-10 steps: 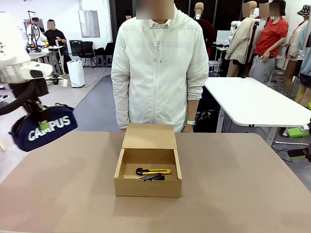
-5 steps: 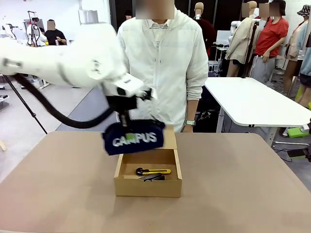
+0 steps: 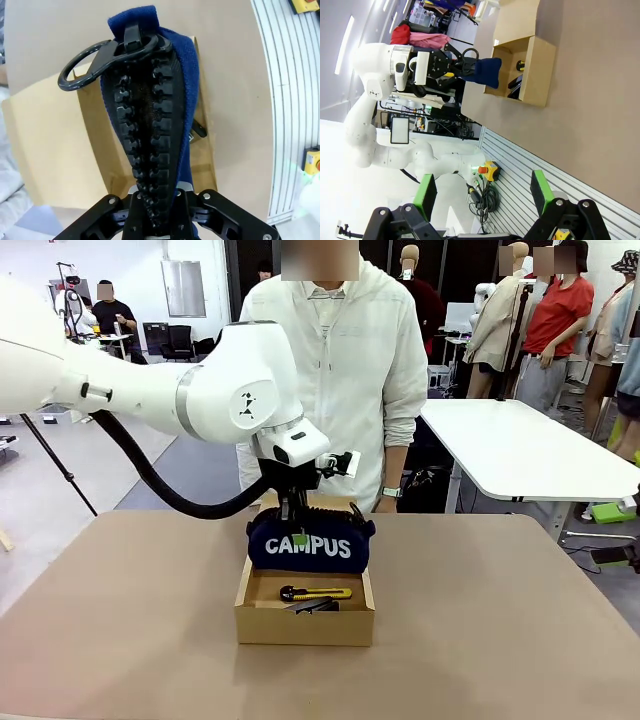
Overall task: Pack the items into the box.
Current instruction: Pick up the item indicated by the person and place it inside the Mailer Box.
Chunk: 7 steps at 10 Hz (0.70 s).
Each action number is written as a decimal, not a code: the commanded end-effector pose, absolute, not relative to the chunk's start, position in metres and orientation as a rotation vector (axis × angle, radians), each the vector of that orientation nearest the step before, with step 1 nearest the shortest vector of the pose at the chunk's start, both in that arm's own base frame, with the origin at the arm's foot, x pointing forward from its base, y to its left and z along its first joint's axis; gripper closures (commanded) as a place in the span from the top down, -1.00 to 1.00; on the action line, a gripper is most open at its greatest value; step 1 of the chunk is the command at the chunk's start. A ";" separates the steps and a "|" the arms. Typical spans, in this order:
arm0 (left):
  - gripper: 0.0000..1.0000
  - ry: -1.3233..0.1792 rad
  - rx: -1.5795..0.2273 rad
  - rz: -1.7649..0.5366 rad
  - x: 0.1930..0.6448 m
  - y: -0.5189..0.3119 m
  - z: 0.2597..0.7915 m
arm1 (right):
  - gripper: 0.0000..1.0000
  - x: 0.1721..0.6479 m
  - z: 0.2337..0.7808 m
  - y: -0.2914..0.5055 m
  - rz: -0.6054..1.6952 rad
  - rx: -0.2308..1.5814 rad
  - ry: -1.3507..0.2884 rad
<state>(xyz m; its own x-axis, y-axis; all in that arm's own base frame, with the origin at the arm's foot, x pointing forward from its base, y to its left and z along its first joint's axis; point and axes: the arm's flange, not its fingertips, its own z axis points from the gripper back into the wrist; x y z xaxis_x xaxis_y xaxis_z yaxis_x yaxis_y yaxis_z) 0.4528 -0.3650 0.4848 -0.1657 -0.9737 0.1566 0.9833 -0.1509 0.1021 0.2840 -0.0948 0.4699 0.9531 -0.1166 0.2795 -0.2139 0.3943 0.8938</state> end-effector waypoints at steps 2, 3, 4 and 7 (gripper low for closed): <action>-1.00 -0.139 -0.074 -1.730 0.465 -0.373 0.446 | 1.00 0.282 0.470 -0.096 0.081 1.171 -0.324; -1.00 -0.120 -0.073 -1.715 0.470 -0.375 0.429 | 1.00 0.282 0.470 -0.096 0.081 1.171 -0.324; -1.00 -0.094 -0.101 -1.719 0.478 -0.376 0.412 | 1.00 0.282 0.470 -0.096 0.081 1.171 -0.324; -1.00 -0.050 -0.094 -1.670 0.487 -0.377 0.383 | 1.00 0.282 0.470 -0.096 0.081 1.171 -0.324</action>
